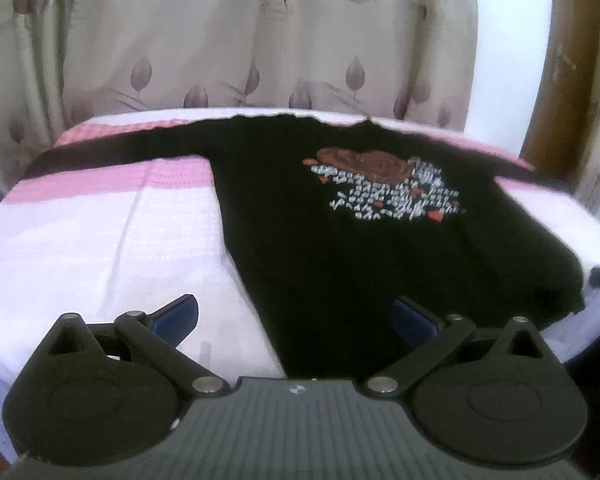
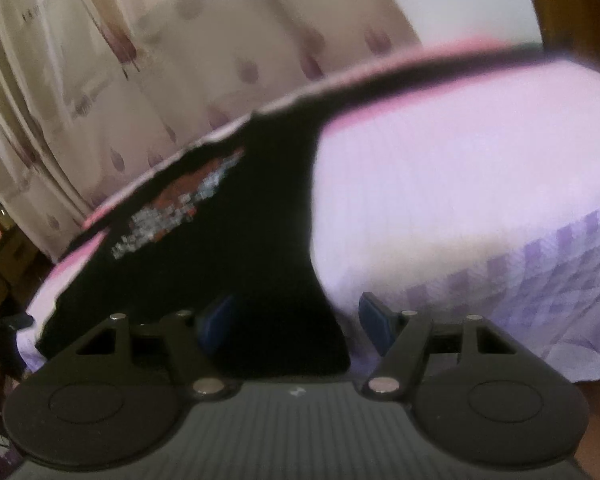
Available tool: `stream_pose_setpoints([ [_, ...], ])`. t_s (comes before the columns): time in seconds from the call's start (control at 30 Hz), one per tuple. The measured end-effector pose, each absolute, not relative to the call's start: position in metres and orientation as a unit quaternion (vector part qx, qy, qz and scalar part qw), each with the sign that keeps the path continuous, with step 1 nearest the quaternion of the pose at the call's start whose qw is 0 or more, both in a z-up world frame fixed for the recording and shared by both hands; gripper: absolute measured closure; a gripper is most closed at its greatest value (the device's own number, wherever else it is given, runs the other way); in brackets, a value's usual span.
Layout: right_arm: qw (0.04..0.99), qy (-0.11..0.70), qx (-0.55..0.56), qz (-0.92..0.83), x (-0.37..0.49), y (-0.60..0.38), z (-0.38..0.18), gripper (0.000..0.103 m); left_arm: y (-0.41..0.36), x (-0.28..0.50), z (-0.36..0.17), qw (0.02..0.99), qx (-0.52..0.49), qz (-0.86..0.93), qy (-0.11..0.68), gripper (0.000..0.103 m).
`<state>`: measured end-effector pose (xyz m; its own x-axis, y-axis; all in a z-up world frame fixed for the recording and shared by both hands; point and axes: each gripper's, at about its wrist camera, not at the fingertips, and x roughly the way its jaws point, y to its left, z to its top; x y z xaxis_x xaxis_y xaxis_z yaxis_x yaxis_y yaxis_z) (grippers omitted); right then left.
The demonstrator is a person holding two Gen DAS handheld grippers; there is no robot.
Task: Fold small clothes
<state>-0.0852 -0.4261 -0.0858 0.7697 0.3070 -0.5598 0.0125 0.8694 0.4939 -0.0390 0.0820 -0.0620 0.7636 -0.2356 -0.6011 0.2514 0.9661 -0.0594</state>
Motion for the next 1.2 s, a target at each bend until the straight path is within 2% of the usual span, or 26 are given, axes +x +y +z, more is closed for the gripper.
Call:
stream_pose_setpoints([
  [0.17, 0.919, 0.283, 0.266, 0.07, -0.093, -0.444, -0.074, 0.034, 0.079, -0.042, -0.052, 0.954, 0.005, -0.114, 0.278, 0.001],
  [0.3, 0.909, 0.222, 0.352, 0.041, -0.074, -0.493, -0.07, 0.031, 0.082, -0.036, -0.054, 0.956, -0.002, -0.091, 0.28, 0.001],
  [0.43, 0.858, 0.144, 0.492, -0.031, -0.039, -0.581, -0.085, 0.029, 0.095, -0.03, -0.057, 0.96, -0.022, -0.04, 0.277, 0.001],
  [0.53, 0.826, 0.117, 0.544, -0.095, -0.004, -0.646, -0.1, 0.029, 0.108, -0.021, -0.058, 0.959, -0.044, -0.001, 0.281, 0.001],
  [0.83, 0.798, 0.114, 0.562, -0.187, 0.092, -0.752, -0.129, 0.029, 0.118, 0.018, -0.057, 0.945, -0.088, 0.08, 0.305, 0.001],
  [1.0, 0.804, 0.127, 0.544, -0.204, 0.126, -0.77, -0.141, 0.031, 0.098, 0.04, -0.055, 0.944, -0.06, 0.072, 0.315, 0.001],
  [1.07, 0.821, 0.155, 0.508, -0.21, 0.14, -0.765, -0.141, 0.032, 0.085, 0.048, -0.055, 0.948, -0.034, 0.068, 0.309, 0.001],
  [1.1, 0.832, 0.175, 0.481, -0.214, 0.149, -0.763, -0.14, 0.035, 0.079, 0.052, -0.054, 0.95, -0.022, 0.064, 0.306, 0.001],
  [1.2, 0.834, 0.224, 0.456, -0.218, 0.169, -0.759, -0.142, 0.09, 0.063, 0.067, -0.05, 0.956, 0.023, 0.056, 0.288, 0.001],
])
